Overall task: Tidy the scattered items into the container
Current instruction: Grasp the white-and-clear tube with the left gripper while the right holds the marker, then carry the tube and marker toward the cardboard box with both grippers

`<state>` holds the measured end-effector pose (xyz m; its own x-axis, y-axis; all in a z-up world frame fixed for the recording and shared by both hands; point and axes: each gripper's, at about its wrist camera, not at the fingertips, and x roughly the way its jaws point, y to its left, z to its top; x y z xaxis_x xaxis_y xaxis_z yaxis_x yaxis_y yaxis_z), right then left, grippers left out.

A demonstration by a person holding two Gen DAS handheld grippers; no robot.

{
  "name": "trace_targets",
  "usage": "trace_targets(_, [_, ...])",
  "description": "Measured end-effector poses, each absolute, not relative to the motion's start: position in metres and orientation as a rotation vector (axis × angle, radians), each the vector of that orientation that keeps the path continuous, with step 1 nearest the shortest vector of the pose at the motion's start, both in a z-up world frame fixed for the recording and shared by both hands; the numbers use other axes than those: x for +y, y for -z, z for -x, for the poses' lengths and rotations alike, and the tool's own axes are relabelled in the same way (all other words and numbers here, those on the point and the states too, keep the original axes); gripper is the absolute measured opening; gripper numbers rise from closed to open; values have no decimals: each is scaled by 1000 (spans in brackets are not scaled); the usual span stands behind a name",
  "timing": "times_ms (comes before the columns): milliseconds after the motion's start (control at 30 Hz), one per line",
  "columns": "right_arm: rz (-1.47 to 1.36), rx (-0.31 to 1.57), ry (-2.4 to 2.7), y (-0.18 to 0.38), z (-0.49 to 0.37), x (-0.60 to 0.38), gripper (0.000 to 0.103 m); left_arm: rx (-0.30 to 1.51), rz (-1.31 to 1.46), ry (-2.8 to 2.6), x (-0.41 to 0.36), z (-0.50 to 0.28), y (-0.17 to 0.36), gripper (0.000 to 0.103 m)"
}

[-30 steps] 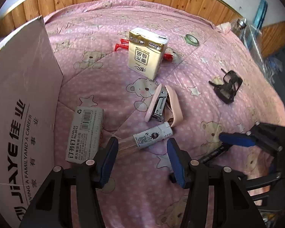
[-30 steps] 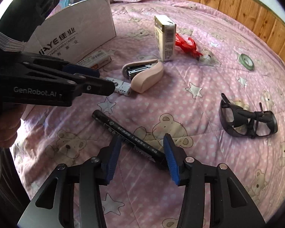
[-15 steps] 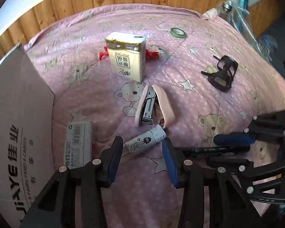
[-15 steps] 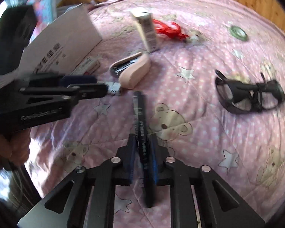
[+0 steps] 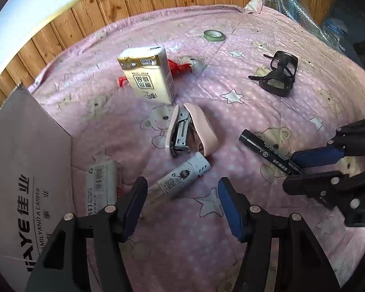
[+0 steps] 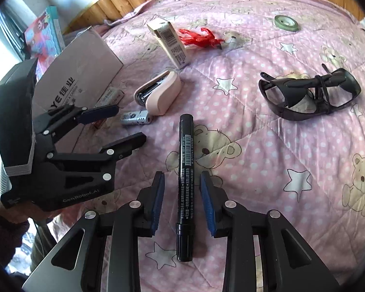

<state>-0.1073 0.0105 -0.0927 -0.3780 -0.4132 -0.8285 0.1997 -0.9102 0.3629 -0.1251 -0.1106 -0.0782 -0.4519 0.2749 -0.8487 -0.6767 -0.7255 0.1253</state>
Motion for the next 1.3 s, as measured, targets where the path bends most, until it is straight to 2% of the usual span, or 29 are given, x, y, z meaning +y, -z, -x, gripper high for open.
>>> trace_targets(67, [-1485, -336, 2316, 95, 107, 16, 27, 501, 1181, -2218, -114, 128, 75, 61])
trace_targets(100, [-1491, -347, 2318, 94, 106, 19, 25, 421, 1225, -2234, -120, 133, 74, 46])
trace_targets(133, [-1499, -353, 2324, 94, 105, 21, 19, 331, 1273, -2243, -125, 137, 73, 17])
trace_targets(167, [-1503, -363, 2328, 95, 106, 22, 16, 205, 1357, -2218, -131, 146, 68, 11])
trace_targets(233, [-1506, -390, 2329, 95, 105, 24, 15, -48, 1544, -2138, -141, 152, 70, 11])
trace_targets(267, [-1503, -386, 2332, 94, 106, 23, 16, -74, 1577, -2121, -142, 147, 69, 11])
trace_targets(367, [-1439, -328, 2372, 80, 104, 18, 23, 85, 1463, -2198, -140, 126, 54, 20])
trace_targets(433, [-1395, -298, 2376, 71, 108, 11, 32, 176, 1401, -2232, -142, 123, 49, 43])
trace_targets(500, [-1376, -269, 2362, 66, 117, 5, 32, 201, 1348, -2276, -143, 134, 51, 53])
trace_targets(700, [-1427, -327, 2280, 75, 135, 3, 32, 381, 1292, -2233, -119, 148, 92, 58])
trace_targets(800, [-1405, -380, 2252, 75, 135, 4, 32, 228, 1341, -2152, -133, 146, 88, 57])
trace_targets(900, [-1394, -482, 2188, 80, 140, 3, 33, -48, 1461, -1968, -147, 140, 84, 51])
trace_targets(967, [-1407, -489, 2227, 80, 140, 2, 33, 38, 1448, -1992, -143, 127, 84, 48])
trace_targets(1067, [-1415, -351, 2372, 70, 129, 3, 35, 215, 1386, -2126, -134, 116, 81, 47])
trace_targets(1167, [-1456, -256, 2407, 76, 121, 3, 36, 276, 1339, -2176, -122, 113, 84, 49])
trace_targets(1233, [-1512, -170, 2399, 90, 118, -2, 35, 298, 1316, -2225, -120, 111, 84, 21])
trace_targets(1300, [-1481, -86, 2451, 90, 112, -7, 20, 228, 1347, -2222, -128, 114, 82, 20])
